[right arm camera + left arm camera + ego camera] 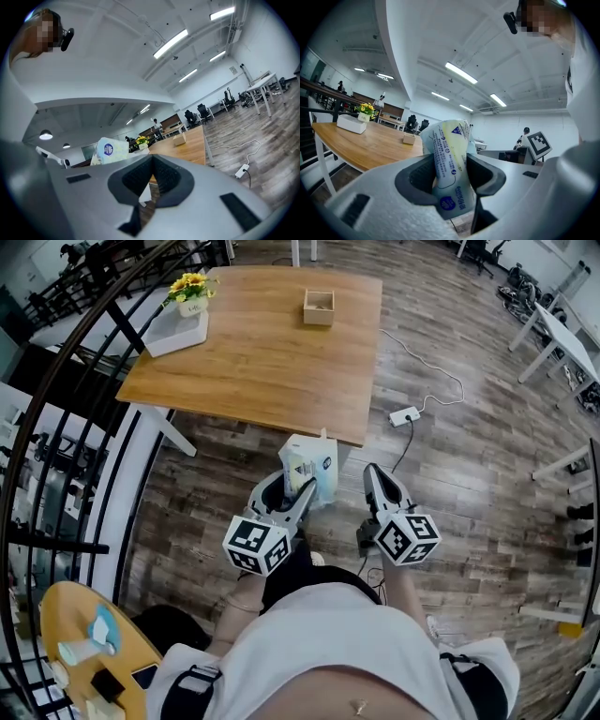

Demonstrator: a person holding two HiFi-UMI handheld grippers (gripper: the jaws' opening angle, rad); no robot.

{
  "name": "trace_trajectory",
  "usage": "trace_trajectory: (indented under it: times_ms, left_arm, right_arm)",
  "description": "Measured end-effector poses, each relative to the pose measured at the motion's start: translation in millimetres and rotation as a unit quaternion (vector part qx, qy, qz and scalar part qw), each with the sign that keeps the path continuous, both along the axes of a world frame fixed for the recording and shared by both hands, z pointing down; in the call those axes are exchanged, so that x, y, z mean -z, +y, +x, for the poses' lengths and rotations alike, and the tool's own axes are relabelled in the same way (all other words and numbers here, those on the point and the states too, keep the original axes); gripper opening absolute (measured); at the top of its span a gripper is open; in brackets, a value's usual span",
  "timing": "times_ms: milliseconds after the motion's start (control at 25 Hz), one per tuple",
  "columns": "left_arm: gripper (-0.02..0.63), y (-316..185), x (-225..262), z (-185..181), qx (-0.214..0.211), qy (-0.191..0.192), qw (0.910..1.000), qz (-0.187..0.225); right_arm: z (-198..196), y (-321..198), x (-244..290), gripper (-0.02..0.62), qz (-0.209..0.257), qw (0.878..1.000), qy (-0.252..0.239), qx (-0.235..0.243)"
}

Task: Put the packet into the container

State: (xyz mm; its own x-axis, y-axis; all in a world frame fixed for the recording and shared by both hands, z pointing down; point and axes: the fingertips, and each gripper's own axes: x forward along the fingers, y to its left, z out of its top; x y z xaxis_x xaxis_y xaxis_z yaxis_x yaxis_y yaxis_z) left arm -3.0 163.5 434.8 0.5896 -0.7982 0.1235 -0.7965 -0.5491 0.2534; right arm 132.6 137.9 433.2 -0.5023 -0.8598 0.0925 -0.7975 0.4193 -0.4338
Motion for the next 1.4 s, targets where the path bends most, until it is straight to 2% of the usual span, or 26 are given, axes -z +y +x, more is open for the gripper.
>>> trace_trajectory:
  times_ms: [480, 760, 1120, 1400]
  left_arm:
    - [0.19, -13.5, -2.8, -1.5, 0.007, -0.011, 0.9999, 0.002]
    - [0.19, -33.9, -6.4, -5.2, 0.009, -0.01, 0.9999, -0.003]
    - [0.19, -84.9, -2.9, -13.7, 0.013, -0.005, 0.9999, -0.005]
    - [0.19, -136.5, -3.7, -15.7, -0.002, -0.001, 0.9999, -0.012]
  right_arm:
    - [11.6, -10.3, -5.7, 0.012, -0.001, 1.0, 0.001, -0.016]
    - [0.8, -32.4, -9.0, 0.012, -0.005, 1.0, 0.0, -0.006]
    - [-15.1, -83.9, -8.4, 0.012, -0.011, 1.0, 0.001, 0.005]
    - [-19.3, -127.0, -10.1, 0.012, -0.023, 1.0, 0.003, -0.008]
